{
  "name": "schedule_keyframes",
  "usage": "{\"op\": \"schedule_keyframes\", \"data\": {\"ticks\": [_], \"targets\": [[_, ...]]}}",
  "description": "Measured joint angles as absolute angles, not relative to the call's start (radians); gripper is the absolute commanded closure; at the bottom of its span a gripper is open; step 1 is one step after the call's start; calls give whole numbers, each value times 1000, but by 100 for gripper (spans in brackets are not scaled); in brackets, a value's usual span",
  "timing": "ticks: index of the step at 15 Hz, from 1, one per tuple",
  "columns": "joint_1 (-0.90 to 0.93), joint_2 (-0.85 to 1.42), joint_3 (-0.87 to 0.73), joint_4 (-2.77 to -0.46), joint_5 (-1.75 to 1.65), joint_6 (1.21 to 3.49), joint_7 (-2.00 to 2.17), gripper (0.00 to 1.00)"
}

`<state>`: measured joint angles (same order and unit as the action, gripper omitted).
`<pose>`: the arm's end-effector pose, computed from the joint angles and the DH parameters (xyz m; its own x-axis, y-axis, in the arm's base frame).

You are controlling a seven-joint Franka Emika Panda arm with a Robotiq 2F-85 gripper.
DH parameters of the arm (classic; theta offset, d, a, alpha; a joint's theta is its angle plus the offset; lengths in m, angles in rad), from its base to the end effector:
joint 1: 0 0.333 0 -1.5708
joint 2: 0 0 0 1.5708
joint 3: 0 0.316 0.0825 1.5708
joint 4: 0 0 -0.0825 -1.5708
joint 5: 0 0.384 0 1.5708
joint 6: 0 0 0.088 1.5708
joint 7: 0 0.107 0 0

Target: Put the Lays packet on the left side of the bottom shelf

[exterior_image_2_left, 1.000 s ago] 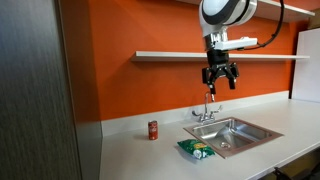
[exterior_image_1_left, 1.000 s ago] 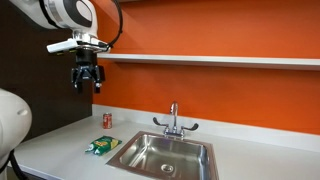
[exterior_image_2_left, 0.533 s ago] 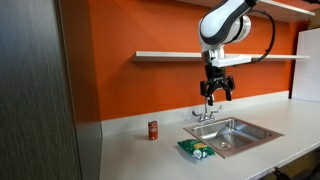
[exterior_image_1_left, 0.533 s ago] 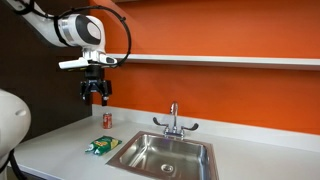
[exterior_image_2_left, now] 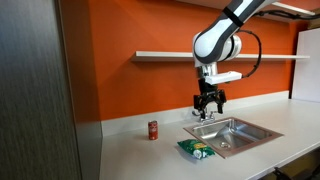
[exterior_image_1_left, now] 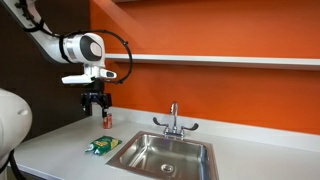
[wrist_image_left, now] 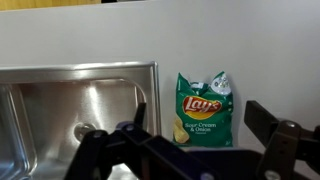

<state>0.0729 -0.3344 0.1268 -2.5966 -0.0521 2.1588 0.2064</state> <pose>0.3920 0.0756 0.3609 0.9960 0.0108 -0.0884 0.0198 -0.9946 0.1017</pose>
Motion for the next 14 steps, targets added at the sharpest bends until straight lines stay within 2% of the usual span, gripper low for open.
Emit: {"op": "schedule_keyframes", "data": {"ticks": [14], "targets": [[80, -62, 133, -2579, -159, 2404, 243, 0]]}}
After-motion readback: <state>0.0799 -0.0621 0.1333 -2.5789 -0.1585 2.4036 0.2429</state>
